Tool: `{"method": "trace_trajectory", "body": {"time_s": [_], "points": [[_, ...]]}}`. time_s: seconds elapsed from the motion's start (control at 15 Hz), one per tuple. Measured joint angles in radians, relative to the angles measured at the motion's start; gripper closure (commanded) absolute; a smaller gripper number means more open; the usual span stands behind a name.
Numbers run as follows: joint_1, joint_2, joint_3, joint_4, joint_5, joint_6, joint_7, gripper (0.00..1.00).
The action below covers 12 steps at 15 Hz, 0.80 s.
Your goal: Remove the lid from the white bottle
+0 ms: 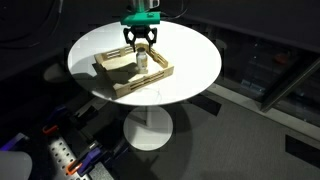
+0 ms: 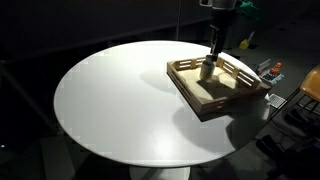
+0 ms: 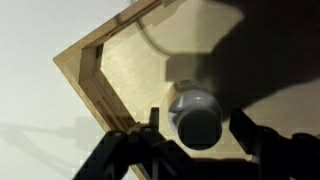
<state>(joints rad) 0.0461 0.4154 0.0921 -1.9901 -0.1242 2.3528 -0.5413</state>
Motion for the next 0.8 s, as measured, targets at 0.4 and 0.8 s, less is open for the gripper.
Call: {"method": "trace_trajectory", "body": {"time_s": [0.4, 0.8], "points": [[0.0, 0.009, 0.001, 0.001, 0.0, 0.001, 0.001, 0.45], [0.002, 0.009, 0.003, 0.002, 0.0, 0.004, 0.002, 0.53]]}}
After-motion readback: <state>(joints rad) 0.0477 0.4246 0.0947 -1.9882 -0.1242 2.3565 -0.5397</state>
